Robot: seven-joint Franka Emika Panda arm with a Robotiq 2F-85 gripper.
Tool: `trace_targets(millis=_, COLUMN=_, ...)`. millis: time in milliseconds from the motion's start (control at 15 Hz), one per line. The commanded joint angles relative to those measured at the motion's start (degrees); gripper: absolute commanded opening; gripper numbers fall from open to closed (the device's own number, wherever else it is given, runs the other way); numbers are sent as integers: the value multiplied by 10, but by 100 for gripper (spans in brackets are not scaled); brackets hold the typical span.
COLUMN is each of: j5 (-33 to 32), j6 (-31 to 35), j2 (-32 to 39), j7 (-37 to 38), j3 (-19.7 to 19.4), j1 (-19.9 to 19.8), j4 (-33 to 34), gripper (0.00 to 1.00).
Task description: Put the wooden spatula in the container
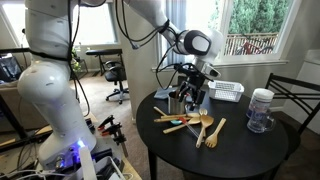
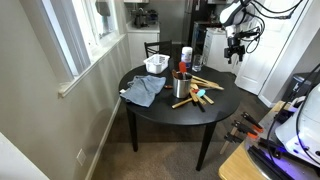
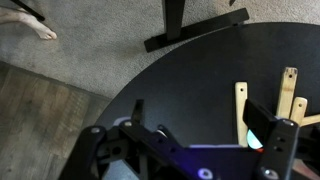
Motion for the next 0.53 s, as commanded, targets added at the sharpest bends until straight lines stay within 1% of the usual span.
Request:
trace_targets(millis=0, j5=-2, j6=-1, j2=0, j7=1, j3=7, j1=-7, j4=2, gripper=100)
trace_targets(millis=133, j5=-2, j6=-1, j2=0, j7=1, j3=7, j1=-7, j4=2, gripper=100)
trace_targets(millis=267, j5=-1, j6=30, j2=-9, j7=-22, j3=11, j1=-9, j4=-29, gripper=100)
trace_targets(millis=333, j5=1, j6=39, j2=-4, j7=-23, j3=13, j1=-8, j4=-31, gripper=100)
trace_targets(millis=467, j5=13, j6=54, j2=33, j7=-15, j3=21, j1=-7, j4=-13, gripper=100)
